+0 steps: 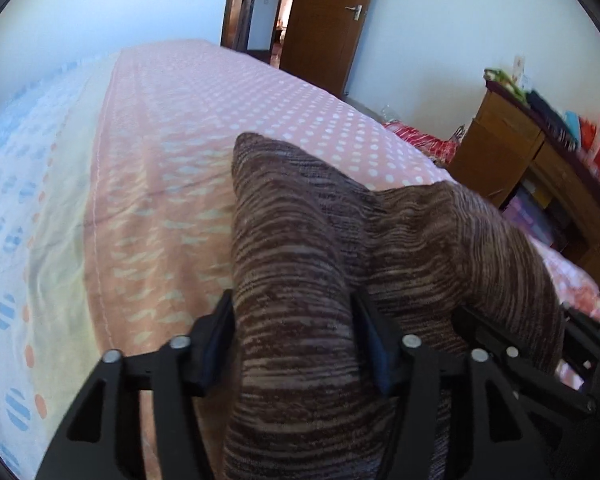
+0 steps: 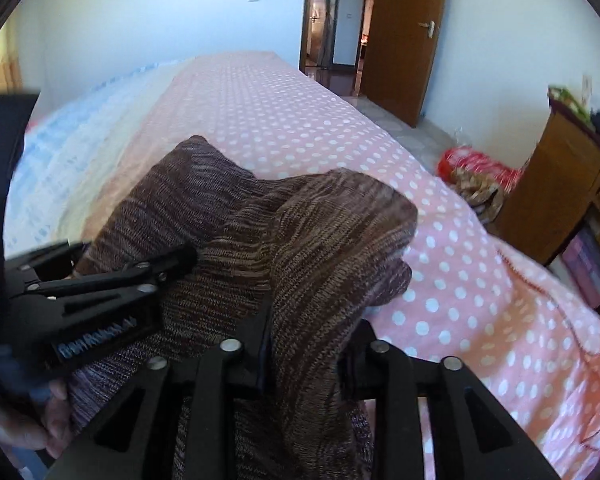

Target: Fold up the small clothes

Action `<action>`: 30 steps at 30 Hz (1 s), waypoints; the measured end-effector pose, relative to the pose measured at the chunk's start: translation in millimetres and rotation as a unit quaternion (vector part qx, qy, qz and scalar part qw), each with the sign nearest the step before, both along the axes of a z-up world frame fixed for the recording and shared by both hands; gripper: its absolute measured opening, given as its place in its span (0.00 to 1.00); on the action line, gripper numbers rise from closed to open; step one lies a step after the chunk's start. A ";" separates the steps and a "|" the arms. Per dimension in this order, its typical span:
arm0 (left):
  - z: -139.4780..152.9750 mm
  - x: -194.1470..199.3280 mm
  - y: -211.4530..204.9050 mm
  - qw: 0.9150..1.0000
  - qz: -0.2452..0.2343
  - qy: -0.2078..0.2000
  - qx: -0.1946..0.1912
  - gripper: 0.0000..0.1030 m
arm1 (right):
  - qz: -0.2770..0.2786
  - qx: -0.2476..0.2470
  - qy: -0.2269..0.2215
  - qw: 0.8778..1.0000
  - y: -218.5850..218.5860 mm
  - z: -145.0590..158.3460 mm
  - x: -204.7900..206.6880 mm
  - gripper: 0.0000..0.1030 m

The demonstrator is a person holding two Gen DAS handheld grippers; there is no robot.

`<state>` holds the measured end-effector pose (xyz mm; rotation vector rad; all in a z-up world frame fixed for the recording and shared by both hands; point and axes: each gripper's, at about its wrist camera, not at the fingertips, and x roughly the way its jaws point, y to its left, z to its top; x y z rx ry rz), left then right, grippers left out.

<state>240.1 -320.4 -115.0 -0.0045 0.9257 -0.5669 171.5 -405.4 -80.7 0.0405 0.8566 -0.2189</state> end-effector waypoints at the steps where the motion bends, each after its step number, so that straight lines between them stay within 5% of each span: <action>1: -0.3 1.9 8.0 1.000 -0.004 0.013 -0.009 0.68 | -0.009 0.022 -0.002 1.000 -7.2 2.8 -8.6 0.48; 4: 8.1 -12.5 35.3 0.999 -0.030 0.024 -0.025 0.70 | -0.025 0.083 -0.027 0.996 -23.7 13.7 -43.3 0.58; 11: 7.6 -68.2 106.6 0.993 -0.044 0.042 -0.101 0.77 | -0.021 0.151 -0.036 0.988 -19.6 1.1 -114.2 0.63; 13: -3.3 -82.1 111.2 0.991 -0.052 0.060 -0.109 0.77 | -0.012 0.125 -0.036 0.991 -14.4 -5.6 -116.2 0.63; 16: -3.8 -98.3 104.6 0.995 -0.054 0.030 -0.084 0.77 | -0.010 0.078 -0.024 0.997 3.2 -6.1 -113.8 0.62; 19: -2.8 -105.9 96.2 0.995 -0.065 0.028 -0.077 0.76 | -0.003 0.067 -0.021 0.998 15.2 -6.1 -114.8 0.41; 22: -4.4 -106.1 93.3 0.994 -0.065 0.038 -0.084 0.54 | -0.016 0.103 -0.023 0.994 7.4 -6.1 -112.7 0.22; 25: -1.9 -97.9 99.9 0.991 -0.063 0.068 -0.098 0.18 | -0.025 0.179 -0.021 0.983 1.6 -3.0 -117.0 0.18; 27: 2.9 -93.0 110.8 0.985 -0.062 0.094 -0.129 0.17 | -0.019 0.195 -0.026 0.980 4.0 2.9 -125.0 0.18; 30: 14.5 -101.5 124.4 0.986 -0.064 0.091 -0.120 0.17 | -0.008 0.199 -0.018 0.980 13.7 11.0 -135.3 0.18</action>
